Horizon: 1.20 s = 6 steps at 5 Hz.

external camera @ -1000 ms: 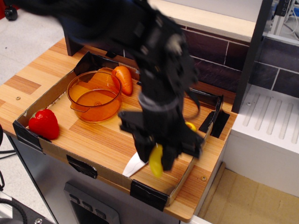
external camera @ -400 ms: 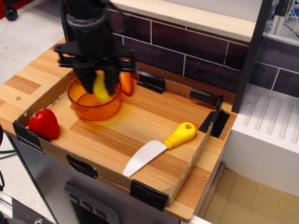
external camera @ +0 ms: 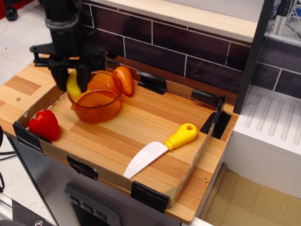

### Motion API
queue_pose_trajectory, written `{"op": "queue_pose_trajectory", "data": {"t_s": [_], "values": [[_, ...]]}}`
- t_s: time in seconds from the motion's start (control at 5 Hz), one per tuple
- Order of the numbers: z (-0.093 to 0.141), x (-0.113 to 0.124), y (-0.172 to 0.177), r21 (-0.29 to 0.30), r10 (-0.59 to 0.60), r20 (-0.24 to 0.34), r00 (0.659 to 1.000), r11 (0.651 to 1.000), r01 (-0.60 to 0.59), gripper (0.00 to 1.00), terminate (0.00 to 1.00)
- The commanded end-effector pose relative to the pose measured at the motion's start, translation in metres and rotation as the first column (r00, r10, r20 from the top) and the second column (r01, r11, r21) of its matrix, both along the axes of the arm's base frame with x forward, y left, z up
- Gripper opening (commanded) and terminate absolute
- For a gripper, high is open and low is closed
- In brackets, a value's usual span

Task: Put banana in pot

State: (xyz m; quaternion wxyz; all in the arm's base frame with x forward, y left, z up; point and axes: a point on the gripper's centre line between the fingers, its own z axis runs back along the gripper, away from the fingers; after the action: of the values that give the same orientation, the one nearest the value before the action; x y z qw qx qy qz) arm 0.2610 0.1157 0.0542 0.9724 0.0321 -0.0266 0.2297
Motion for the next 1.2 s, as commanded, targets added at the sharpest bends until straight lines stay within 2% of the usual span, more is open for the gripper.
{"op": "queue_pose_trajectory", "data": {"t_s": [0.0,0.4,0.6,0.8,1.0], "values": [[0.003,0.009,0.006,0.040,0.019,0.026,0.999,0.999,-0.020,0.00,0.00],[0.010,0.015,-0.009,0.027,0.015,0.029,0.999,1.000,-0.016,0.00,0.00],[0.010,0.018,-0.013,0.043,0.007,0.014,1.000,0.999,-0.008,1.00,0.00],[0.013,0.016,-0.018,0.044,-0.018,-0.011,1.000,0.999,0.019,1.00,0.00],[0.026,0.013,-0.023,0.024,-0.024,0.001,1.000,0.999,0.024,1.00,0.00]]}}
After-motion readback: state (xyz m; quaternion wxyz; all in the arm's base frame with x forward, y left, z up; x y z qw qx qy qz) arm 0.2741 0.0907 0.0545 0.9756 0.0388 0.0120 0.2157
